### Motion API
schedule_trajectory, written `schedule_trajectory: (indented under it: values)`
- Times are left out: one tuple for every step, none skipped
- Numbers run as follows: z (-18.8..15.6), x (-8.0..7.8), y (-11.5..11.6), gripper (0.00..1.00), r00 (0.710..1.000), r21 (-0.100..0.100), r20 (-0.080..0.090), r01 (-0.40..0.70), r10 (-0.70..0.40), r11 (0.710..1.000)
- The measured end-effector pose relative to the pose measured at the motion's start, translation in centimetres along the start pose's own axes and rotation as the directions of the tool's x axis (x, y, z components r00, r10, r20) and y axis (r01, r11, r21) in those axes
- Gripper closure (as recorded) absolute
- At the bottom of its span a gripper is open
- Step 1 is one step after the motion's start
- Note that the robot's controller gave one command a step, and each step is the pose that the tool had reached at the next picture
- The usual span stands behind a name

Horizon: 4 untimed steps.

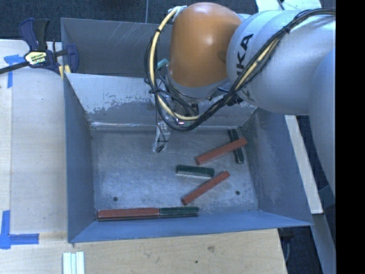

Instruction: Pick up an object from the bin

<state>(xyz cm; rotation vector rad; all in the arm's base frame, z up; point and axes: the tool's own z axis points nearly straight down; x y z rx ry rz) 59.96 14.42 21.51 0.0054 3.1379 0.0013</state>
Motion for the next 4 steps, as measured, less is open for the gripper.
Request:
schedule_trajectory:
  values:
    - [3.1, 1.6, -6.8, 0.00, 0.993, 0.004, -0.004, -0.121, 0.121, 0.993]
    - [14.7, 5.4, -11.1, 0.00, 0.992, 0.000, -0.007, 0.127, -0.127, 0.992]
    - [14.3, 5.1, -11.0, 1.00, 0.992, 0.000, 0.001, 0.126, -0.126, 0.992]
    - [-2.1, 8.2, -7.6, 1.00, 0.992, 0.000, 0.008, 0.124, -0.124, 0.992]
